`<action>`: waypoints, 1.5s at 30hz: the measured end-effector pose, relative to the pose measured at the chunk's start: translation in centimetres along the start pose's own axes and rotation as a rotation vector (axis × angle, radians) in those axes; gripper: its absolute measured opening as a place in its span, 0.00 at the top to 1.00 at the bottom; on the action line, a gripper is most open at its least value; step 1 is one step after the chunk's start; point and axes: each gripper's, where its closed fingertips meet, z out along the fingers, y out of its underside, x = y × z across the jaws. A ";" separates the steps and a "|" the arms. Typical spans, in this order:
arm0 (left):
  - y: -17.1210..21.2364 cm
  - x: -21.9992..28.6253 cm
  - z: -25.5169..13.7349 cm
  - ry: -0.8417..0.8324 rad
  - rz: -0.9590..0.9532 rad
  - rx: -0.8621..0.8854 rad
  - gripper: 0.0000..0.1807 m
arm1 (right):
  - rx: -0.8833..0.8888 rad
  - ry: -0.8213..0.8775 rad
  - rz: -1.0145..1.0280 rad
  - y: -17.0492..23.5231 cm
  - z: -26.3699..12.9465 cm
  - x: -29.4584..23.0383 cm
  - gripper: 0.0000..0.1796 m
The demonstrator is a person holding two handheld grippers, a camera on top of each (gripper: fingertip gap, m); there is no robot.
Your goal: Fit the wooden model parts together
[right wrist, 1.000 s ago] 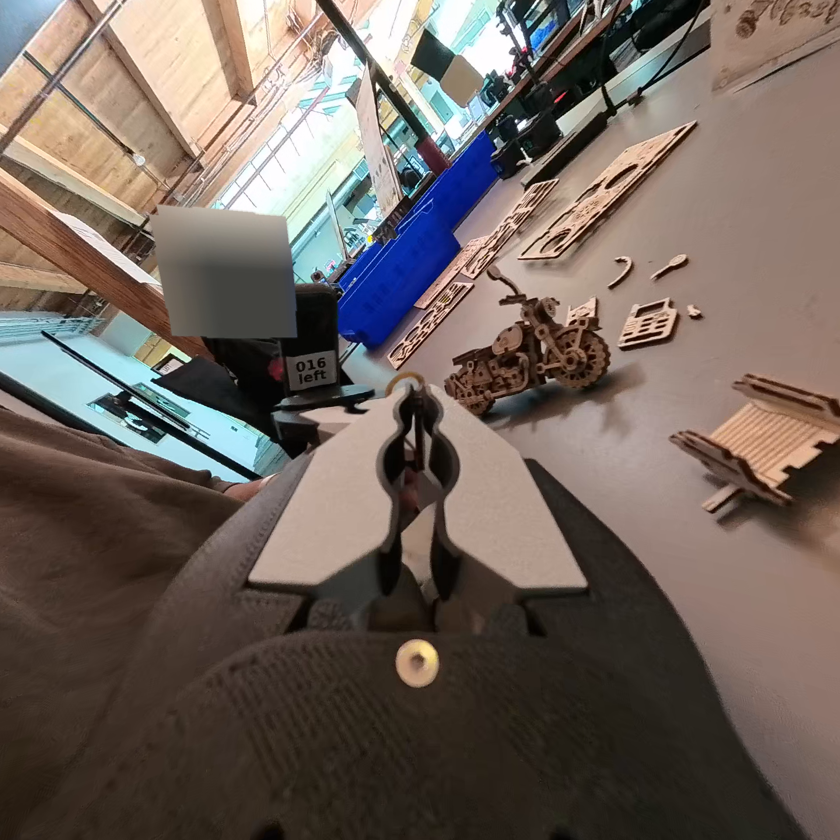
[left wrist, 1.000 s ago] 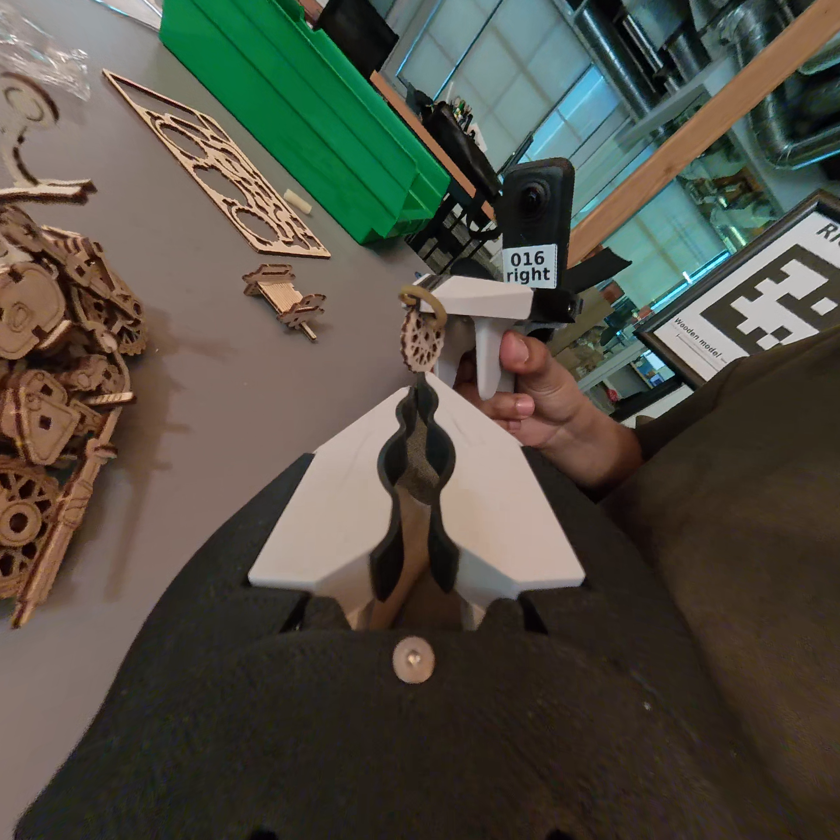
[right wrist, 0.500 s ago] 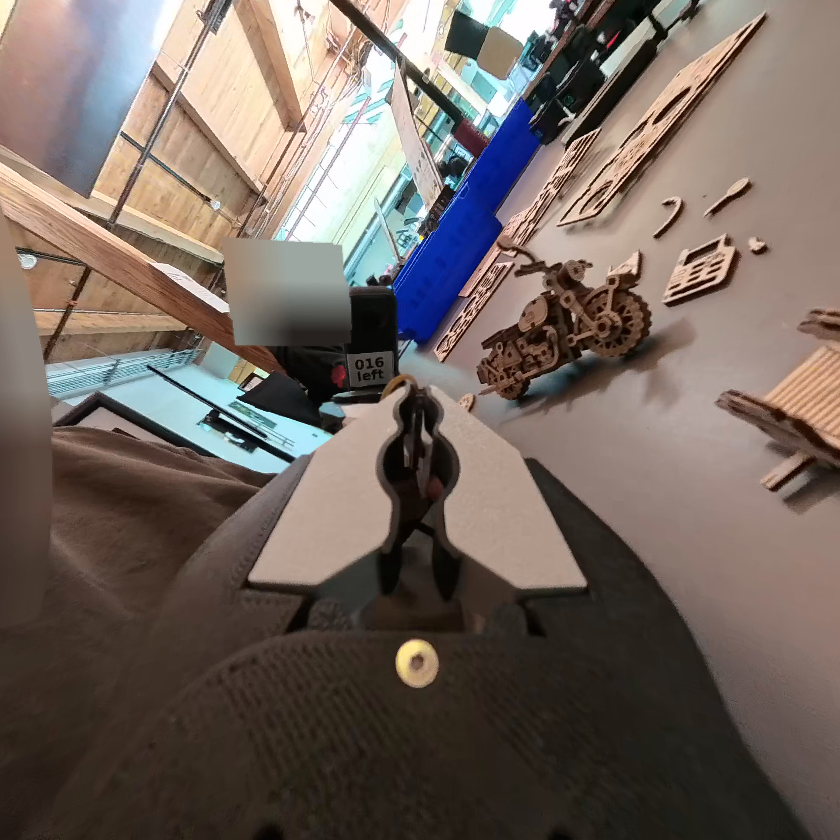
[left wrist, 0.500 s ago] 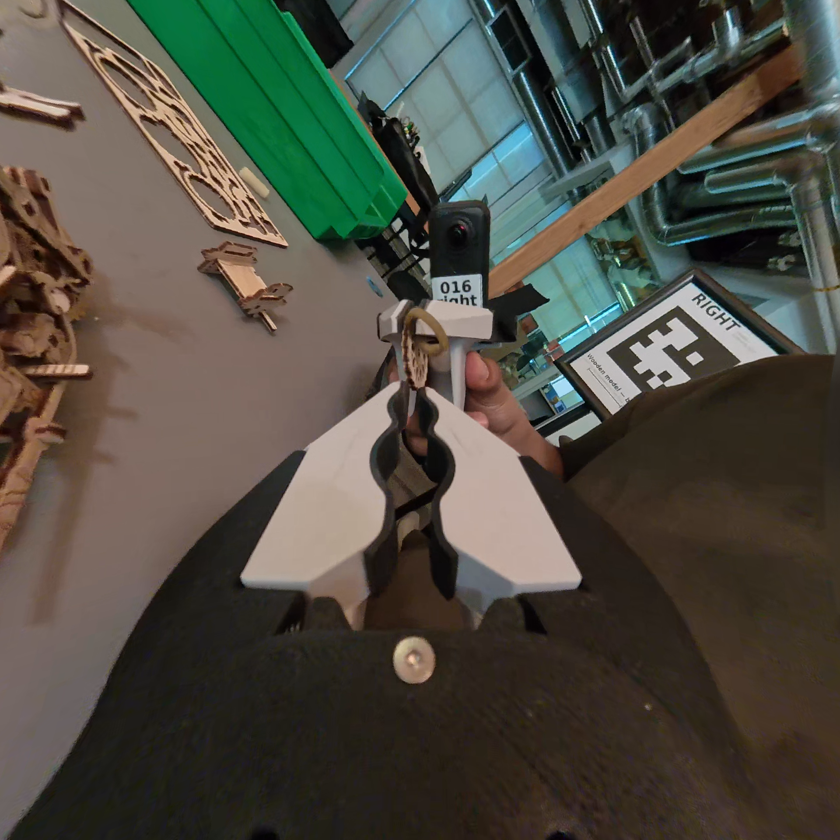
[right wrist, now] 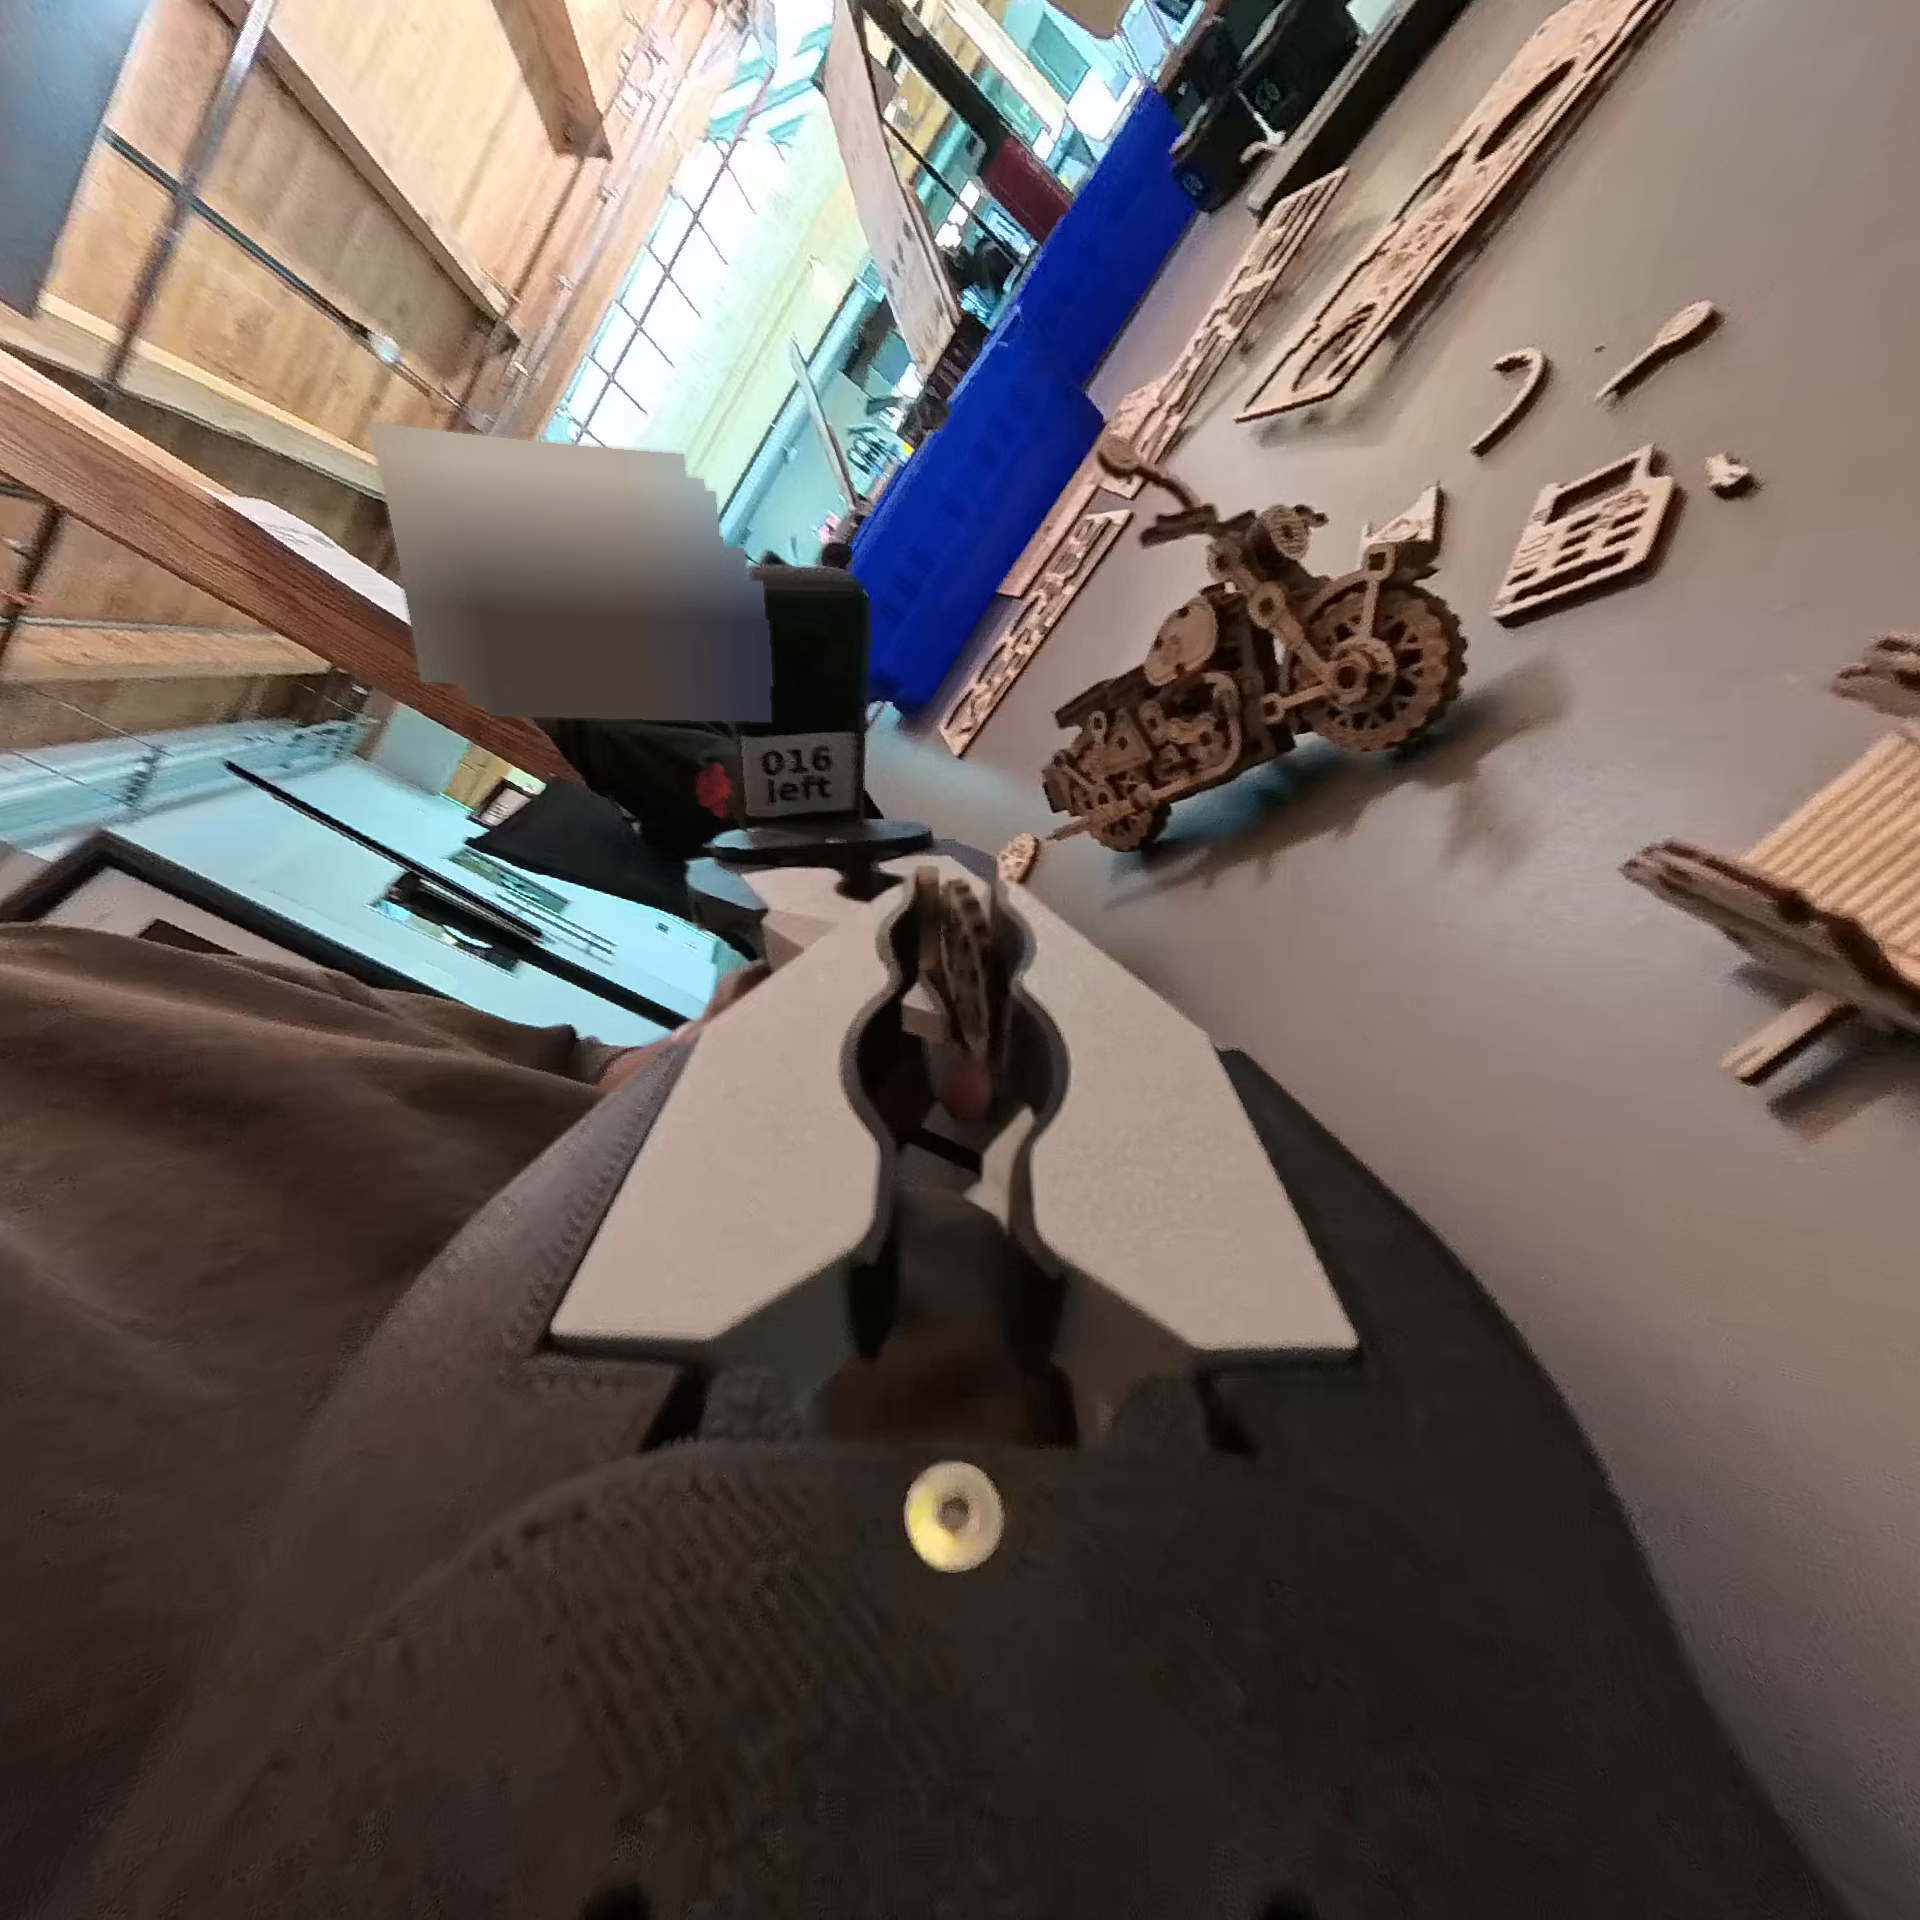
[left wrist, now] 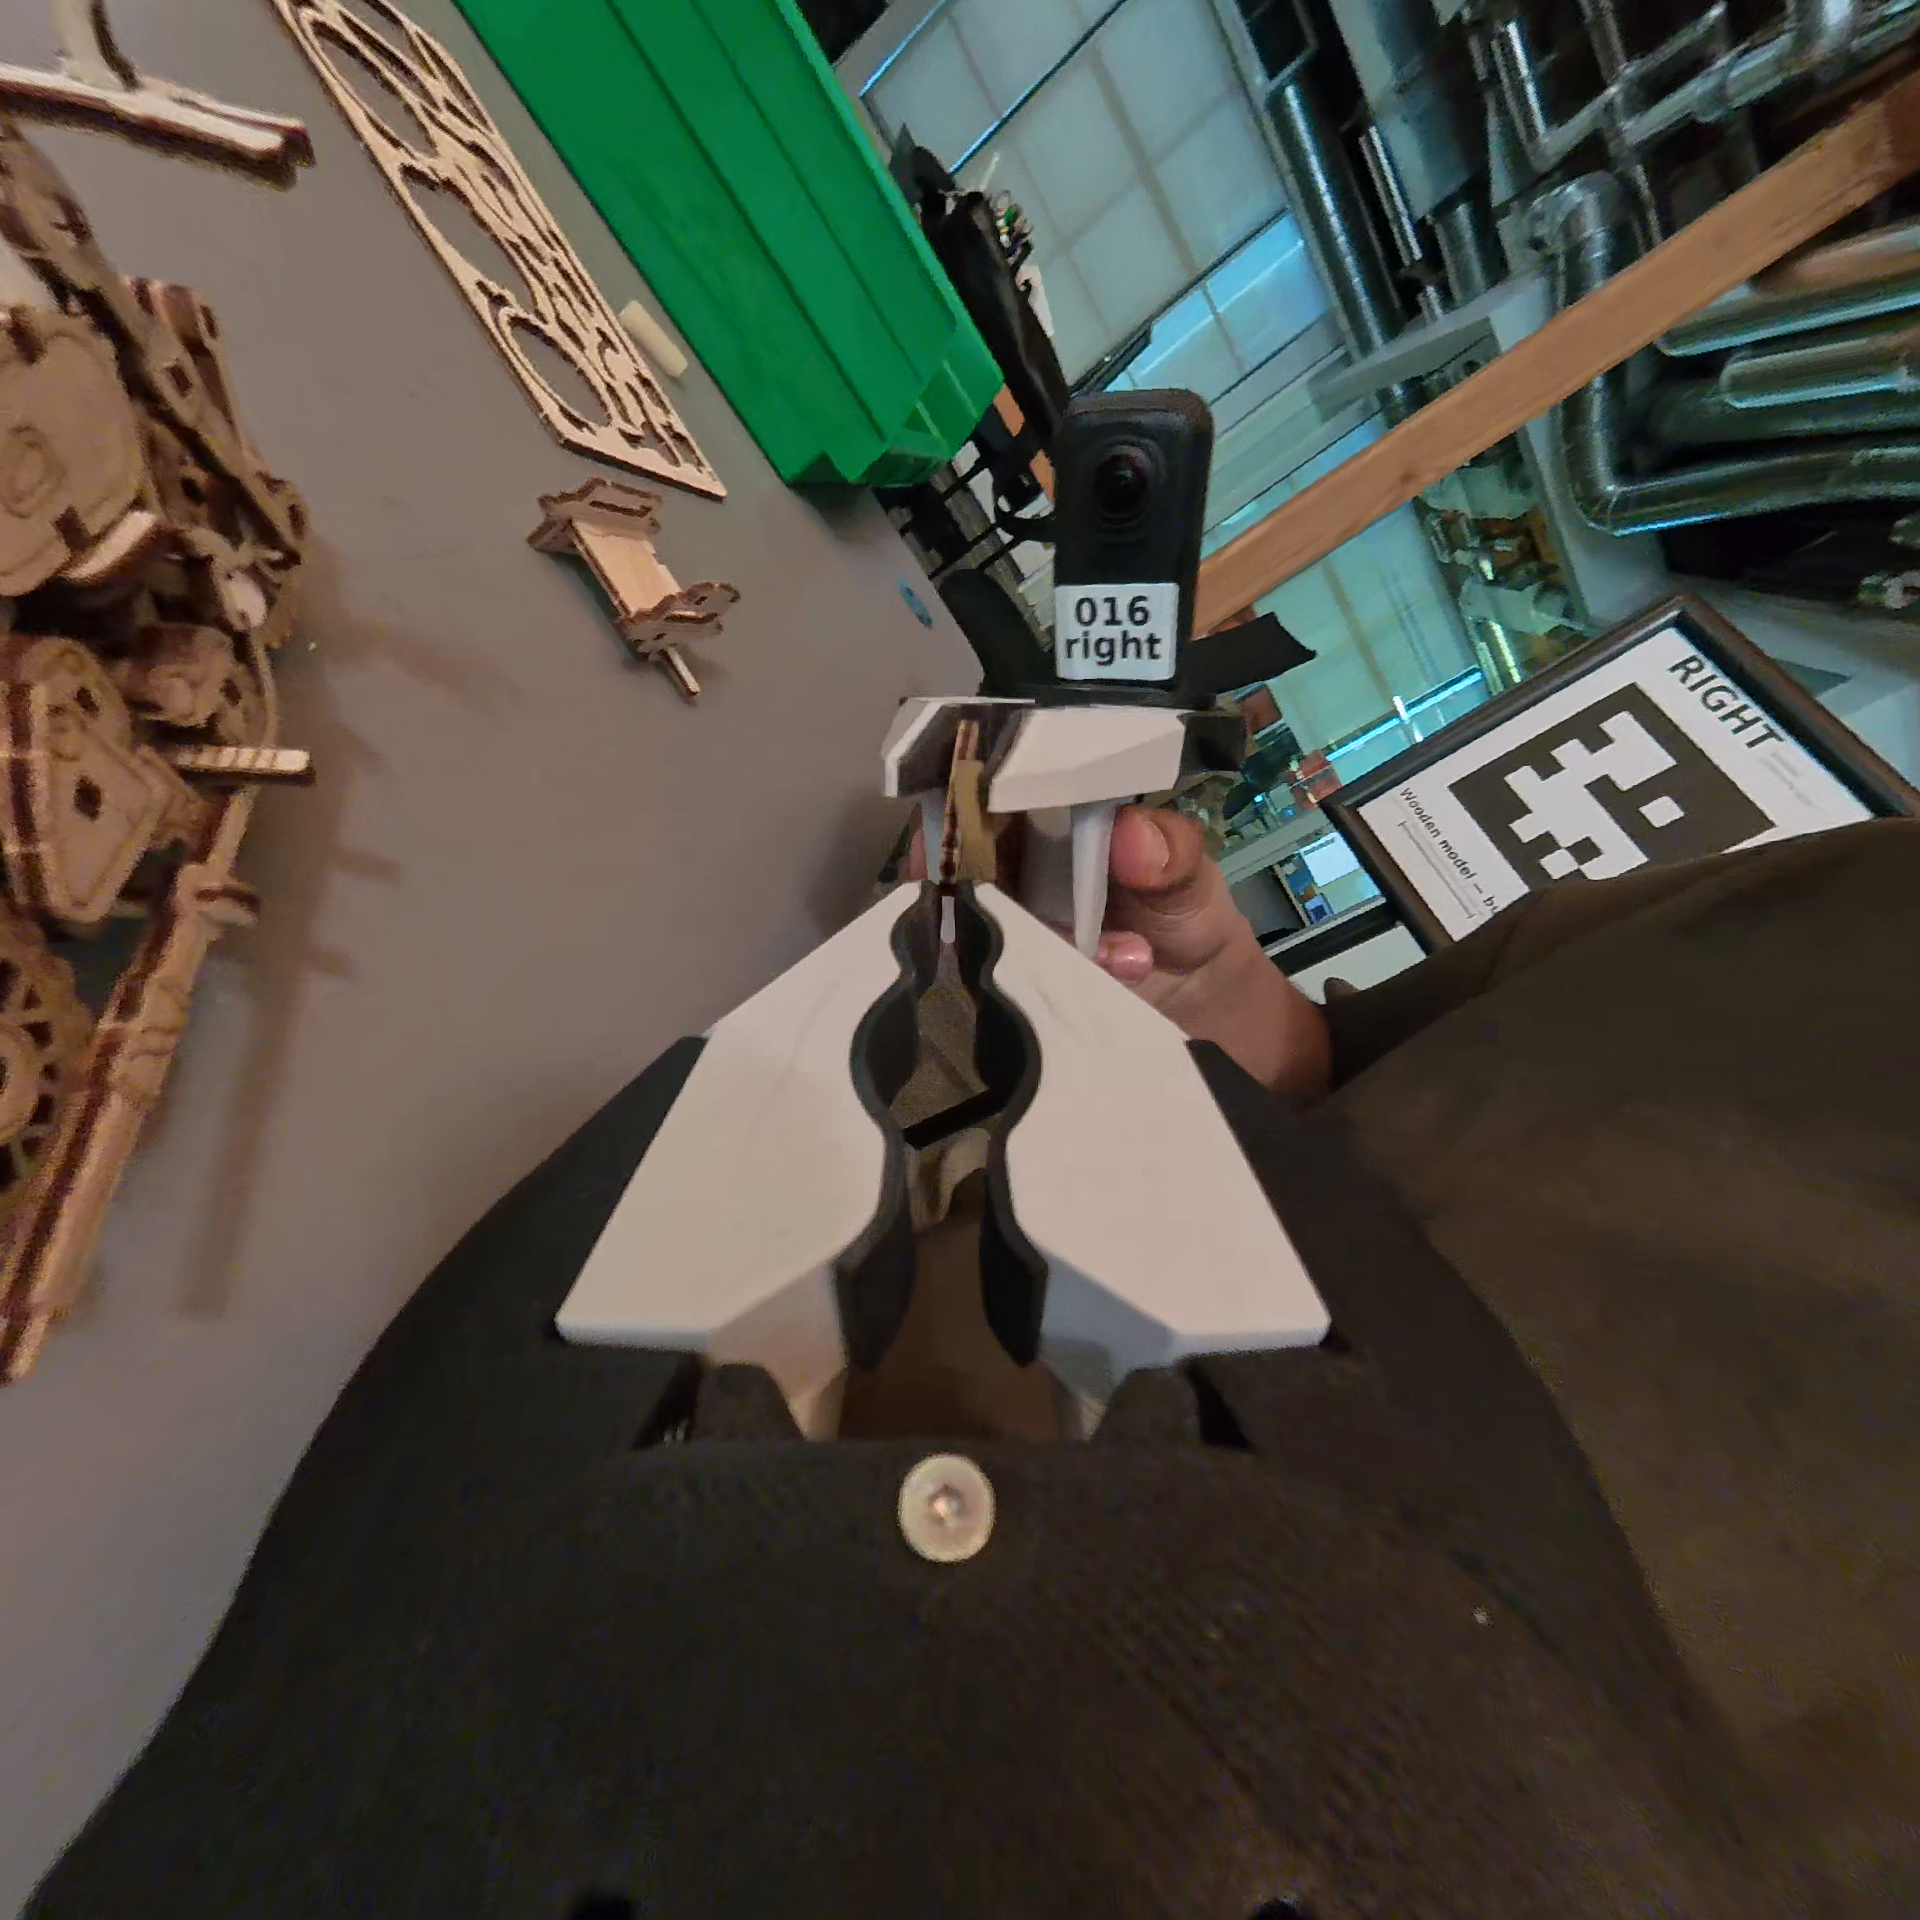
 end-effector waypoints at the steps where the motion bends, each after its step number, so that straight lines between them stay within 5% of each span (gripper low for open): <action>1: 0.0 -0.3 -0.1 -0.017 0.001 -0.006 1.00 | -0.009 0.018 -0.016 0.1 0.0 0.2 0.93; 14: -0.5 -4.0 -1.5 -0.222 -0.030 0.007 1.00 | -0.055 0.246 -0.153 -0.2 -1.0 3.4 0.89; 22: -0.8 -4.4 -1.8 -0.269 0.059 -0.005 1.00 | -0.080 0.424 -0.435 -1.9 -2.9 4.6 0.91; 39: -1.7 -3.5 -2.3 -0.231 0.101 0.059 1.00 | -0.087 0.347 -0.613 -1.1 -2.0 1.6 0.93; 45: -1.2 -2.5 -2.6 -0.235 0.118 0.087 1.00 | -0.164 0.133 -0.615 2.3 -1.8 -2.2 0.96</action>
